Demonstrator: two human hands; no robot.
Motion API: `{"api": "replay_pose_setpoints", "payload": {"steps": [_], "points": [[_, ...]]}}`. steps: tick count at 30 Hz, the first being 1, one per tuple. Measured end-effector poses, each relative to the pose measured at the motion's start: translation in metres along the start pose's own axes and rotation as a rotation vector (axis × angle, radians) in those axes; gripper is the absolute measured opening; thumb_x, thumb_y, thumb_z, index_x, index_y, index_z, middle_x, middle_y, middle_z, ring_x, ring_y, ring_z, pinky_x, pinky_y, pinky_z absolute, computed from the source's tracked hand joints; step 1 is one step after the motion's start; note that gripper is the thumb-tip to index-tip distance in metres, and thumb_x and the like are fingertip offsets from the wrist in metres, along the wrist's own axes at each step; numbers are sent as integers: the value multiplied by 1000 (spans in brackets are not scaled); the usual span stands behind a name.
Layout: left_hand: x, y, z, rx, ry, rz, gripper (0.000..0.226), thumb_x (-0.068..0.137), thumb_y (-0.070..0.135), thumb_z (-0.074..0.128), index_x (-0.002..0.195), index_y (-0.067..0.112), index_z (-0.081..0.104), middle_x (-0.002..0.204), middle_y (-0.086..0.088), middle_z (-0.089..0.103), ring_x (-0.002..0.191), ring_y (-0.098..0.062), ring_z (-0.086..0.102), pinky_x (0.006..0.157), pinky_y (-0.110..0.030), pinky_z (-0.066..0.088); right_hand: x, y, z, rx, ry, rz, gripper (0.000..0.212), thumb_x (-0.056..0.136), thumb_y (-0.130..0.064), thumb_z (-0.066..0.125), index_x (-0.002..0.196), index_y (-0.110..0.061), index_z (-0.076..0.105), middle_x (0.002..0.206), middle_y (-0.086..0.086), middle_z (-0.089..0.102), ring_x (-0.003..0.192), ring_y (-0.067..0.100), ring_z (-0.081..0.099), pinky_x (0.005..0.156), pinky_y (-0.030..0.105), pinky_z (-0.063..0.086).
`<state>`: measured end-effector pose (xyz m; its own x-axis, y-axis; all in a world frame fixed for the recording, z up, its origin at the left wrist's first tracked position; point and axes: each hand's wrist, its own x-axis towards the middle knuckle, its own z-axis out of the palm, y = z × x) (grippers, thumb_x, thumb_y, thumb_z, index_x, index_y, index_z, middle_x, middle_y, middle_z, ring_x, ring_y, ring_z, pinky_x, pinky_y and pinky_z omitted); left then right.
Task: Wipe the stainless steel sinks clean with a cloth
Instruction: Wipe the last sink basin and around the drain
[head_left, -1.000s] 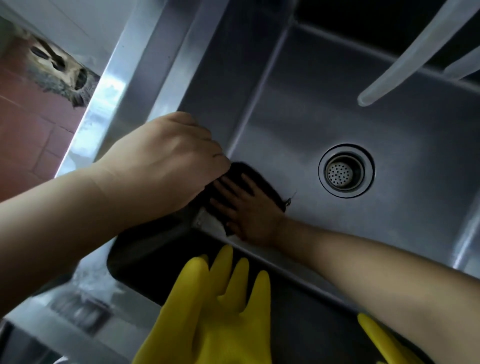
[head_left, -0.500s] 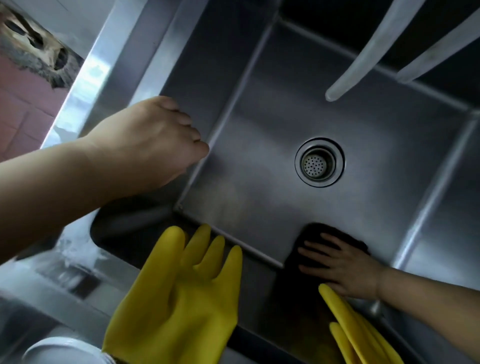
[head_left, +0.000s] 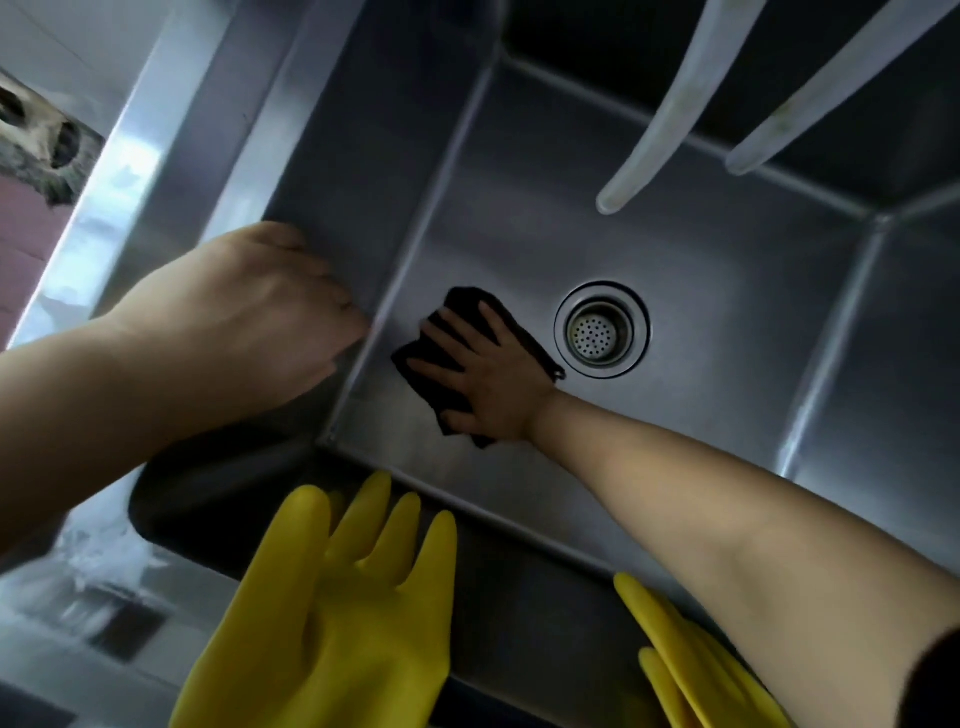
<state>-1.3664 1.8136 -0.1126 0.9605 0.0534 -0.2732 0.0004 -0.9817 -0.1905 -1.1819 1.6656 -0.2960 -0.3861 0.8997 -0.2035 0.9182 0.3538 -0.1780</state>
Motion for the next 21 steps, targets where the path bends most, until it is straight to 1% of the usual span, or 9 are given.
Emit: {"api": "replay_pose_setpoints", "payload": {"steps": [2,5,8,11,14,16,17,19,21], "points": [[0,1,3,25,-14,-1,38,86,35,35,84,15,67,72,-8,63,72,-32,59,72,-41,36,4,6,1,9,12,59,66,89,-53,46,148,-29,29,156,10,22,145,35,12,115,57,1],[0,6,2,31,2,14,36,88,32,34,78,13,63,67,-9,57,68,-32,56,68,-42,38,-21,11,6,8,16,145,65,90,-50,45,148,-27,27,157,10,19,145,34,10,115,53,-3],[8,17,-3,14,1,45,30,88,29,38,77,14,61,68,-8,56,70,-32,56,66,-43,43,-81,16,15,-32,-34,148,67,87,-52,41,148,-27,27,157,11,21,145,33,13,115,55,2],[27,34,-10,-16,-11,41,27,83,29,44,78,15,66,67,-7,60,68,-32,60,64,-39,46,-149,32,19,-68,-78,192,73,80,-53,52,146,-28,33,155,10,25,143,35,18,114,59,8],[49,49,-12,-62,-32,51,20,82,26,53,80,15,70,68,-6,64,67,-30,63,62,-37,50,-198,59,18,-102,-126,453,83,77,-50,63,147,-27,26,157,10,21,145,34,10,115,57,6],[61,53,-7,-57,-46,51,18,81,29,59,85,16,71,72,-4,66,69,-28,64,63,-36,51,-217,62,15,-100,-153,660,86,82,-50,60,148,-26,11,158,12,14,146,34,3,116,55,2],[66,54,-4,-56,-46,54,19,81,30,59,87,17,71,74,-4,67,70,-27,64,63,-35,51,-223,58,16,-108,-157,716,86,83,-51,58,147,-25,6,158,13,11,146,35,0,116,55,0],[73,57,3,-79,-49,62,20,83,32,56,89,18,69,75,-2,66,71,-25,63,64,-34,49,-227,39,20,-102,-170,718,87,82,-52,60,147,-21,12,157,19,13,144,40,3,114,60,1],[80,60,12,-72,-72,85,24,89,38,45,98,24,63,84,4,64,79,-20,61,67,-32,46,-224,18,21,-109,-178,591,87,74,-54,67,145,-18,31,152,23,24,141,43,12,109,67,10]]}}
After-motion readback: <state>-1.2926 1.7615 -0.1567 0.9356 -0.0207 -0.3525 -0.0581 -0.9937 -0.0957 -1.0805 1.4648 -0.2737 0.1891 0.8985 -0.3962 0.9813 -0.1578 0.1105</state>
